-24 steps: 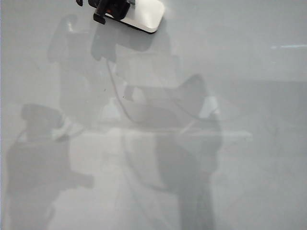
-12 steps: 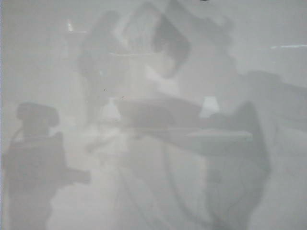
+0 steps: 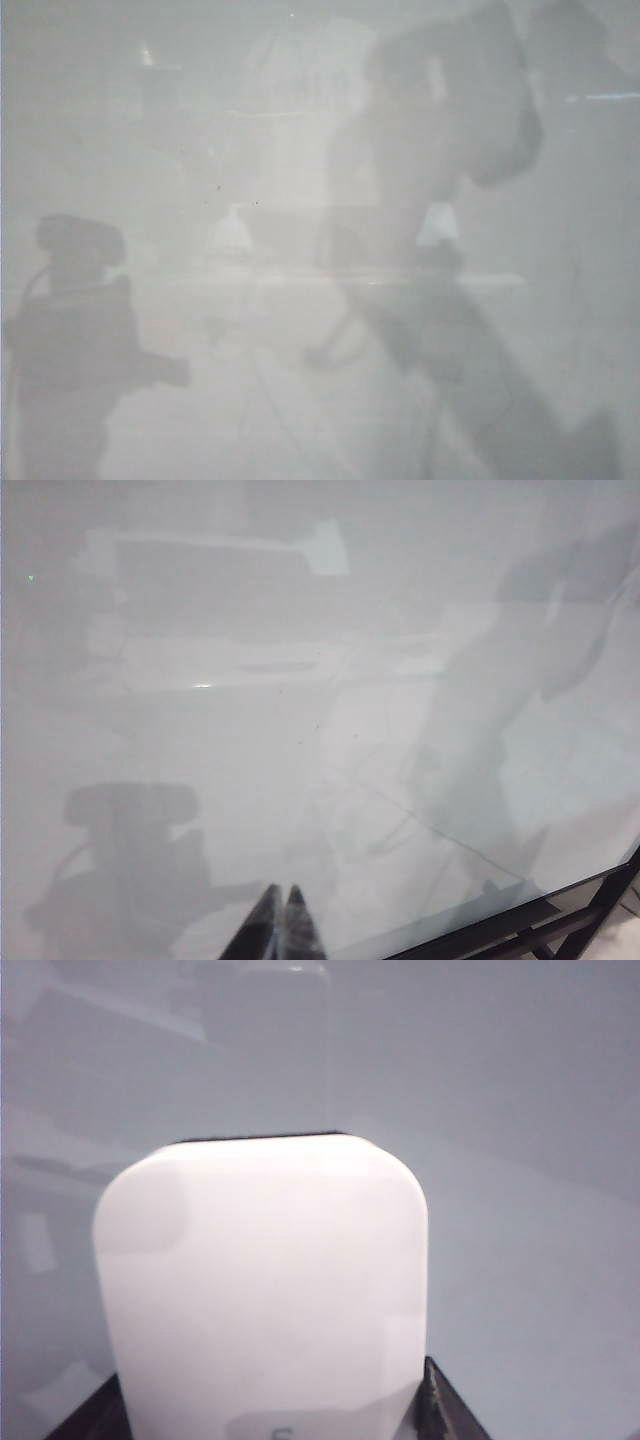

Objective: Grab the whiteboard eraser that is attached to the surface of the whiteboard and use it to clean the writing on the whiteboard.

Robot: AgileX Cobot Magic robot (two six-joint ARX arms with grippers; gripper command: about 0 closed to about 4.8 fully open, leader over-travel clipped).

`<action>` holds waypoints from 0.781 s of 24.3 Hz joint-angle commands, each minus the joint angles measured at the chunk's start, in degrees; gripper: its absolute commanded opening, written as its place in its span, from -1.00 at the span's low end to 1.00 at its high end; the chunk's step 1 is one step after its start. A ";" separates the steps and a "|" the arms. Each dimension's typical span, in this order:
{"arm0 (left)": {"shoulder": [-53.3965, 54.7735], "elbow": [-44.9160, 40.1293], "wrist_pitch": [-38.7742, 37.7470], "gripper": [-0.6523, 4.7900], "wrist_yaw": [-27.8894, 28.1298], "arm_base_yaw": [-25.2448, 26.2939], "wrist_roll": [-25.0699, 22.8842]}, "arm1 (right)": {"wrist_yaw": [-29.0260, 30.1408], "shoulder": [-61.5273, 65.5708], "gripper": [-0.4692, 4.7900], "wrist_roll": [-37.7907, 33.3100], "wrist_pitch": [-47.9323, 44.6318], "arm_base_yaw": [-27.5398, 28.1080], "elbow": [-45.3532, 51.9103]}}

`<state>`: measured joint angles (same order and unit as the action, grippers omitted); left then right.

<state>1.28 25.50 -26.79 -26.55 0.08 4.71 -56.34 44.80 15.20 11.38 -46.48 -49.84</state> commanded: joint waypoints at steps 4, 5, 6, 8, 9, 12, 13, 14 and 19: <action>0.07 0.11 1.36 -0.78 -0.26 -0.07 -0.22 | 22.27 -11.65 0.17 -0.61 -21.99 22.12 17.97; 0.07 0.11 1.53 -0.78 -0.33 -0.07 -0.22 | 24.39 -11.96 0.17 -0.85 -23.58 24.63 19.32; 0.07 0.11 1.70 -0.78 -0.42 -0.07 -0.22 | 26.43 -11.91 0.17 -1.57 -24.74 27.10 20.37; 0.07 0.11 2.25 -0.78 -0.26 -0.07 -0.22 | 32.28 -11.26 0.17 -4.35 -25.88 32.48 21.92; 0.07 0.11 2.54 -0.78 -0.26 -0.07 -0.22 | 35.39 -10.40 0.17 -6.60 -26.49 35.15 22.47; 0.07 0.11 3.34 -0.78 -0.46 -0.07 -0.22 | 40.35 -5.73 0.17 -9.46 -32.46 41.35 23.82; 0.07 0.11 3.30 -0.78 -0.44 -0.07 -0.22 | 41.33 -4.02 0.17 -9.46 -34.34 42.45 23.89; 0.07 0.11 3.30 -0.78 -0.44 -0.07 -0.22 | 42.60 -1.97 0.17 -9.44 -36.41 43.71 23.89; 0.07 0.11 3.32 -0.78 -0.44 -0.07 -0.22 | 45.40 7.67 0.17 -9.44 -46.56 45.24 23.89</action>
<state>1.30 25.50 -24.25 -26.76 0.08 4.69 -11.77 50.52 5.98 -28.99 -1.10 -25.71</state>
